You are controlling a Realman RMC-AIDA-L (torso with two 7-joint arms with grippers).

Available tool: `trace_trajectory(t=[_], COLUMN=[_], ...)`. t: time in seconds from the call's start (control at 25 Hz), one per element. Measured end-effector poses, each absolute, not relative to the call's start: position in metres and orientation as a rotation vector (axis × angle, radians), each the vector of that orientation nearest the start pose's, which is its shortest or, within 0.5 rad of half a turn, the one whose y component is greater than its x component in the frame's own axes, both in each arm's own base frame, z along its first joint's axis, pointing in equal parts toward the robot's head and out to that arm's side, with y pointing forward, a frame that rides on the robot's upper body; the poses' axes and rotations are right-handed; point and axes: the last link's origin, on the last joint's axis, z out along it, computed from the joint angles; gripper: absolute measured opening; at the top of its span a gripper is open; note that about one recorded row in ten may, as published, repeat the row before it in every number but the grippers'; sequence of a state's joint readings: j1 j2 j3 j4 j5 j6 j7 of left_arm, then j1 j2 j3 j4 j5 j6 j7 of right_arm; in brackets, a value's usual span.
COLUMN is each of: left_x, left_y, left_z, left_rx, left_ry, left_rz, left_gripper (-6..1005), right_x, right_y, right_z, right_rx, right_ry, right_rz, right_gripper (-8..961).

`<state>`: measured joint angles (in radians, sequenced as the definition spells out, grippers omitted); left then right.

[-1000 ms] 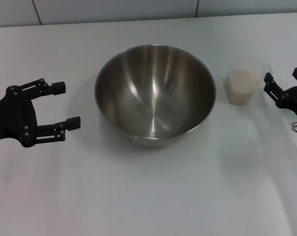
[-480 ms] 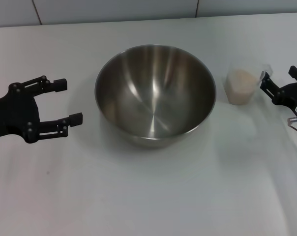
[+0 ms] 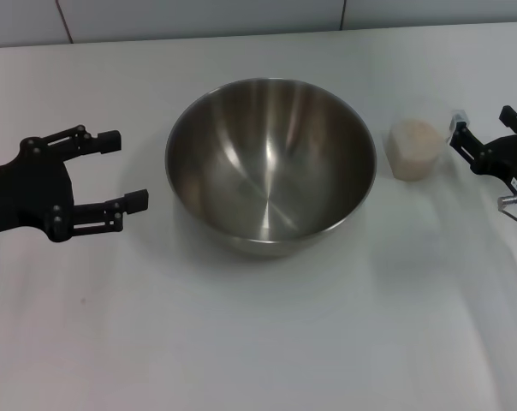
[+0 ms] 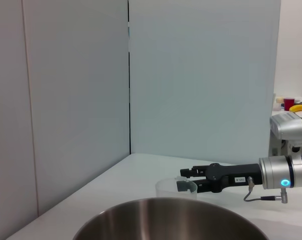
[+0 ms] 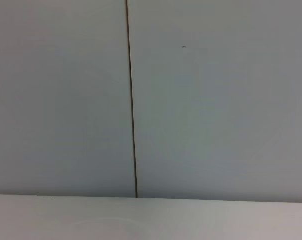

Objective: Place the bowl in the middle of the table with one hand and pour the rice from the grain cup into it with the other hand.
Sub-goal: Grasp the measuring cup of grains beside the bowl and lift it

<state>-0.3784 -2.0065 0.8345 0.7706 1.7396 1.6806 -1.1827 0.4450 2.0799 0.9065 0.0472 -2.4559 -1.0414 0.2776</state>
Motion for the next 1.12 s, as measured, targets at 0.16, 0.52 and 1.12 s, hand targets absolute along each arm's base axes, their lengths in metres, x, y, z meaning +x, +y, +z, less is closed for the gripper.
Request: trace_trajectory(t=[0.16, 0.52, 1.12], left_x=[-0.2699, -0.2695, -0.2694], left_y=[0.3053, 0.3069, 0.307], left_z=[0.0436, 0.0428, 0.042], left_rx=[-2.683, -2.678, -2.676], left_ry=[-0.242, -0.242, -0.243], left_rz=[-0.782, -0.778, -0.778], left_gripper=[860, 861, 860], right_x=[0.3603, 0.3596, 0.3574], right_y=[0.3214, 0.322, 0.3217], right_z=[-0.0244, -0.0244, -0.0259], right_rx=[-1.702, -1.707, -1.724], right_ry=[0.684, 0.666, 0.632], right_rz=[0.55, 0.539, 0.526], right_gripper=[782, 770, 735])
